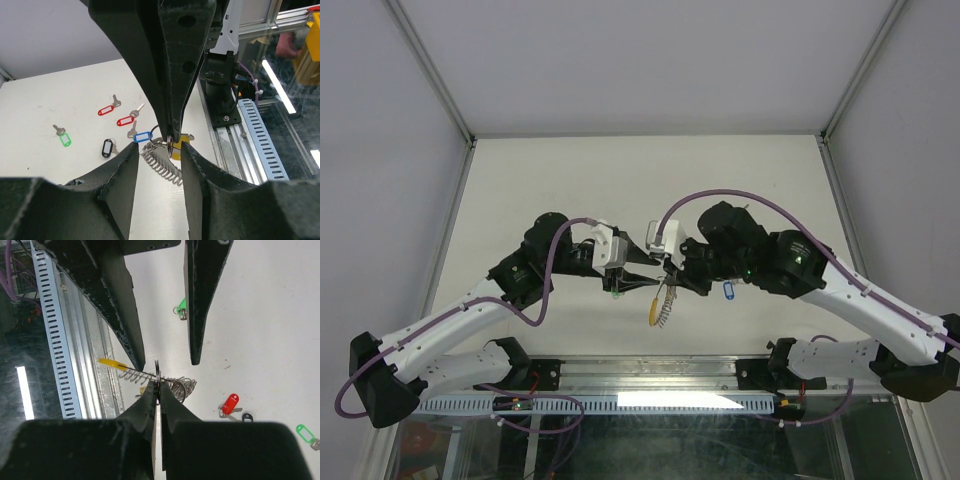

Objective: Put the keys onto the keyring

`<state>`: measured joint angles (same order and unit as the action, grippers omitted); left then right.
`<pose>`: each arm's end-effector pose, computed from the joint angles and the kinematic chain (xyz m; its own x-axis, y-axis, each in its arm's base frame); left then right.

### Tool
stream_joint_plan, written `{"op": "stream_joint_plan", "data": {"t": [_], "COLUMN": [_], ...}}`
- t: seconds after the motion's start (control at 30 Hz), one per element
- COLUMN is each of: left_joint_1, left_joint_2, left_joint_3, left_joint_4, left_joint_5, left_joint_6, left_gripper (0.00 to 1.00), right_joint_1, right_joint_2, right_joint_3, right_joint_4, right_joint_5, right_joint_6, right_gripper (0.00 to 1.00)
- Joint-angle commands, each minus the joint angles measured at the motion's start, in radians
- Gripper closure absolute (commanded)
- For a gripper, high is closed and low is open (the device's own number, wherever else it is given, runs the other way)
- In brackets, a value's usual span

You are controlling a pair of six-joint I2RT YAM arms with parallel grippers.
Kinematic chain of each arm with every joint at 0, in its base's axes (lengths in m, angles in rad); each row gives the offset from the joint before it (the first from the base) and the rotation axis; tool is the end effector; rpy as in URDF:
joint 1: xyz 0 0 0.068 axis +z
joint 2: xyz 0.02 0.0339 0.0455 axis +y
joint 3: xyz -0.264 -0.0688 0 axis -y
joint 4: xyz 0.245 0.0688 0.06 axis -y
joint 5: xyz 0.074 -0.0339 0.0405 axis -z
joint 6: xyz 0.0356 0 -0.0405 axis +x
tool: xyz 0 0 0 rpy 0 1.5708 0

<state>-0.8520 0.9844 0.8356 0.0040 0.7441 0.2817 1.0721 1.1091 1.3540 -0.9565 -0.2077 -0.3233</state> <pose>0.1295 -0.1846 0.3420 0.1853 0.0988 -0.9777 0.9822 -0.0494 0.1812 0.0930 0.1861 0.3964 0.0006 -0.6489 -0.7609 -0.9849 0.1315 -0.1129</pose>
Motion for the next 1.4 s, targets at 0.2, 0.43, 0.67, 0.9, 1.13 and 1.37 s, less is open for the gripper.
{"op": "stream_joint_plan", "data": {"t": [0.2,0.43,0.67,0.9,1.13,1.37], "left_joint_1": [-0.010,-0.010,-0.010,-0.010,-0.010,-0.010], "left_joint_2": [0.007,0.017,0.022,0.023,0.028,0.034], "left_joint_3": [0.070,0.076,0.080,0.085,0.088,0.090], "left_joint_4": [-0.045,-0.049,-0.069,-0.092,-0.097,-0.097], "left_joint_5": [0.024,0.033,0.036,0.034,0.033,0.033], "left_joint_6": [0.051,0.054,0.067,0.082,0.089,0.092], "left_gripper": [0.70,0.81,0.83,0.81,0.90,1.00], "right_joint_1": [0.050,0.062,0.063,0.063,0.063,0.063], "right_joint_2": [0.006,0.018,0.015,0.012,0.009,-0.002], "right_joint_3": [0.065,0.063,0.065,0.068,0.067,0.061], "right_joint_4": [0.072,0.079,0.086,0.093,0.095,0.110], "right_joint_5": [0.038,0.063,0.096,0.111,0.117,0.119], "right_joint_6": [0.015,0.016,0.023,0.036,0.040,0.044], "right_gripper": [1.00,1.00,1.00,1.00,1.00,1.00]}}
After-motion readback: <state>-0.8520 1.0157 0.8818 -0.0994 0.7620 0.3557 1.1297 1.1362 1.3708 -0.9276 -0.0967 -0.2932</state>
